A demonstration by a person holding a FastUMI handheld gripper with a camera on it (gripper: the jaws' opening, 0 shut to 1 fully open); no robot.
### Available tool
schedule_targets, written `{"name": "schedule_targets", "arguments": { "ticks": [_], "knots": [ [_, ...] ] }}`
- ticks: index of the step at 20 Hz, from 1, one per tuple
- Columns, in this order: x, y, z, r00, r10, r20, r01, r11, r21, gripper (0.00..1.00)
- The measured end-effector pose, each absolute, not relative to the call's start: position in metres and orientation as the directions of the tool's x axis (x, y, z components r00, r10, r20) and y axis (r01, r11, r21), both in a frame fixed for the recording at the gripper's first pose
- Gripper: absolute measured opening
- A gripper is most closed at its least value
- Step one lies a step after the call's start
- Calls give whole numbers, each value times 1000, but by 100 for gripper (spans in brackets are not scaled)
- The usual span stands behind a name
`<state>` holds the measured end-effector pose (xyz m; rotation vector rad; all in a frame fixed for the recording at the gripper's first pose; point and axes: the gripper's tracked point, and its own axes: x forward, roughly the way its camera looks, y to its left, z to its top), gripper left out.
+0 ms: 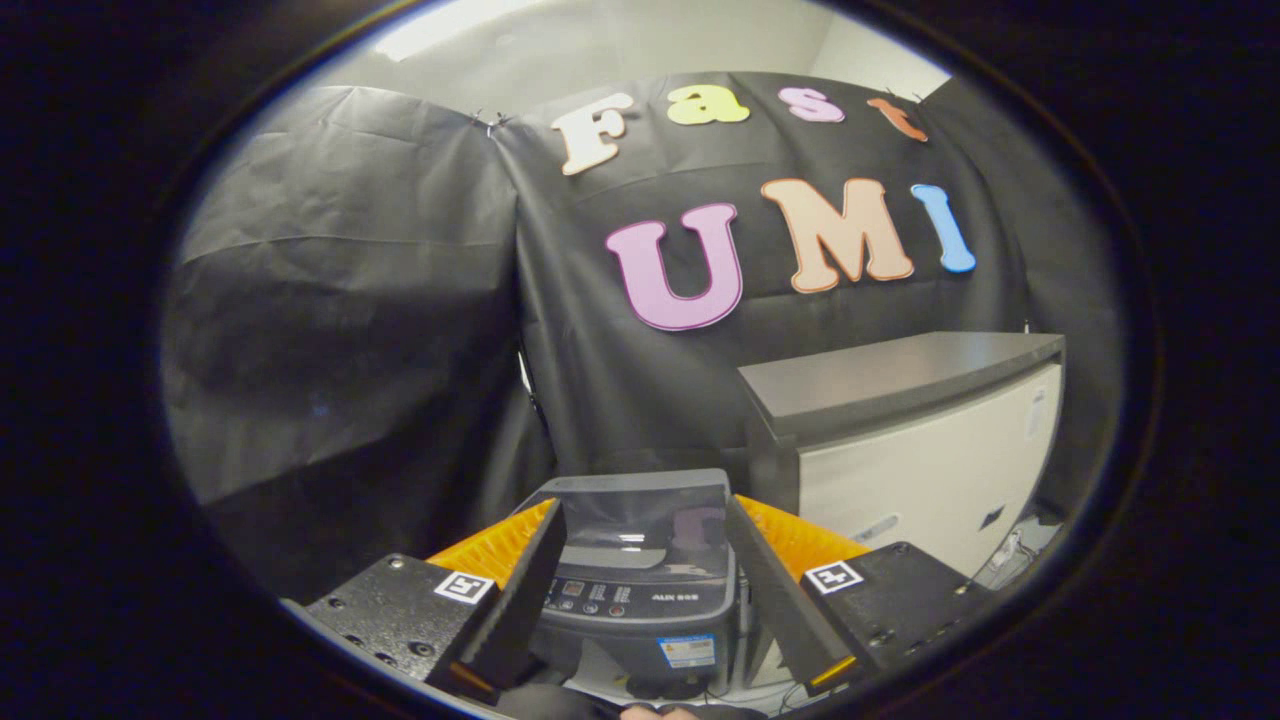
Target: Put the clothes into the washing machine and then close the washing machine lid.
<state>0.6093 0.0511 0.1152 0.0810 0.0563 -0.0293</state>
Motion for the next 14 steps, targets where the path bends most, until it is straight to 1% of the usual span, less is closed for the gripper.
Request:
{"name": "schedule_targets", "arguments": {
  "ticks": [3,9,14],
  "knots": [
    [598,42,115,998,-56,-37,58,997,44,97],
    [576,43,116,997,-80,4,80,995,61,97],
    [558,44,112,996,-91,8,90,995,45,97]
  ]
}}
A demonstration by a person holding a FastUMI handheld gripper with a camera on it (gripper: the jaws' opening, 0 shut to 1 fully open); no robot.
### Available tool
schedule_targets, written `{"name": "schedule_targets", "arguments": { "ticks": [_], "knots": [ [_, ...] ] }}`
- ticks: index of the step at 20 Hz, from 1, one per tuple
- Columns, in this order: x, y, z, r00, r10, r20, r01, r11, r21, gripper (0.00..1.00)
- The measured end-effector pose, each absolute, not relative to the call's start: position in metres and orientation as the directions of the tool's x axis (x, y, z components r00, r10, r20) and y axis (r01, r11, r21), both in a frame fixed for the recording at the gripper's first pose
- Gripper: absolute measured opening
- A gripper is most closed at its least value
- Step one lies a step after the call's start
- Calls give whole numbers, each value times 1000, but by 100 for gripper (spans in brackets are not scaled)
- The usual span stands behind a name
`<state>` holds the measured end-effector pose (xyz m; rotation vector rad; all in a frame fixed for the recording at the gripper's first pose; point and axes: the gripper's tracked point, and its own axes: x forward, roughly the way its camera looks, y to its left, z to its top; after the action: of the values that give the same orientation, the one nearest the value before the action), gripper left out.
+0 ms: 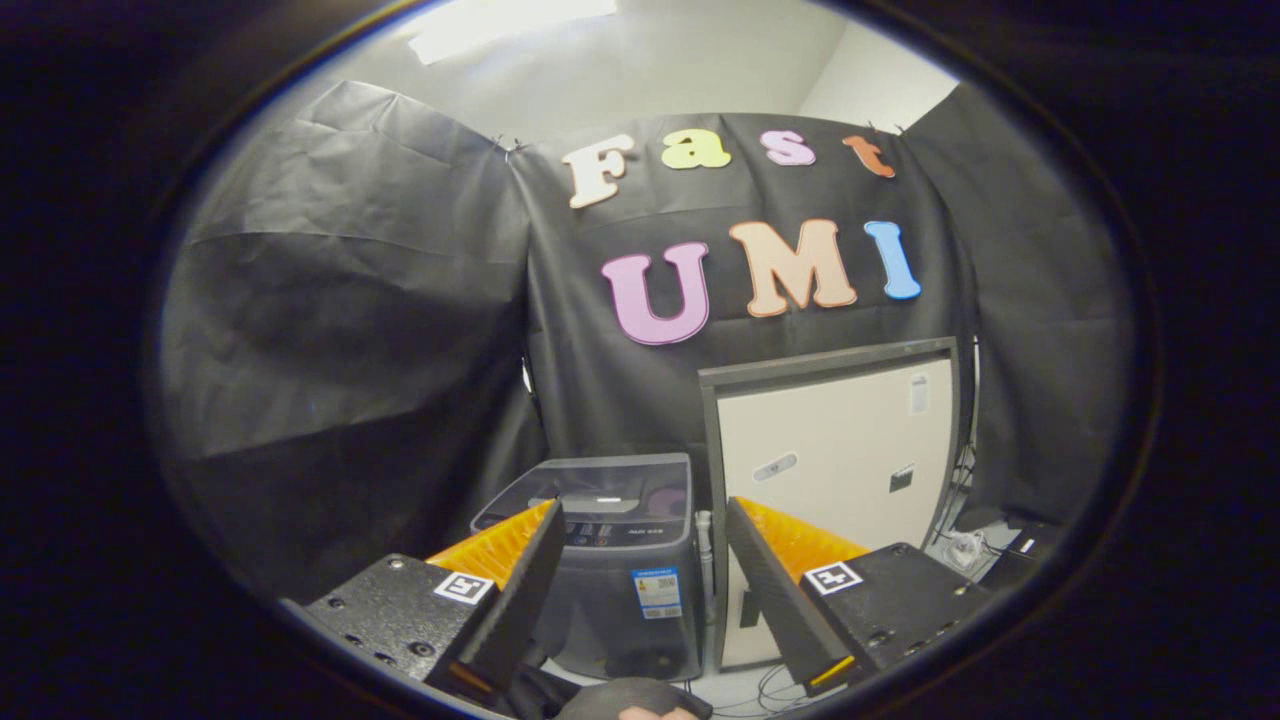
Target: Put the clothes into the washing machine and then close the washing machine lid.
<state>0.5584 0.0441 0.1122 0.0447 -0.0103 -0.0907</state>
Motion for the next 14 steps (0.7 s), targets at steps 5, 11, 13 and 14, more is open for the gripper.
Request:
{"name": "schedule_targets", "arguments": {
  "ticks": [5,11,13,14],
  "knots": [
    [546,48,106,995,-95,13,94,993,74,97],
    [542,44,103,995,-102,13,101,994,40,97],
    [540,46,103,995,-103,18,102,994,40,97],
    [540,46,102,995,-103,17,103,994,33,97]
  ]
}}
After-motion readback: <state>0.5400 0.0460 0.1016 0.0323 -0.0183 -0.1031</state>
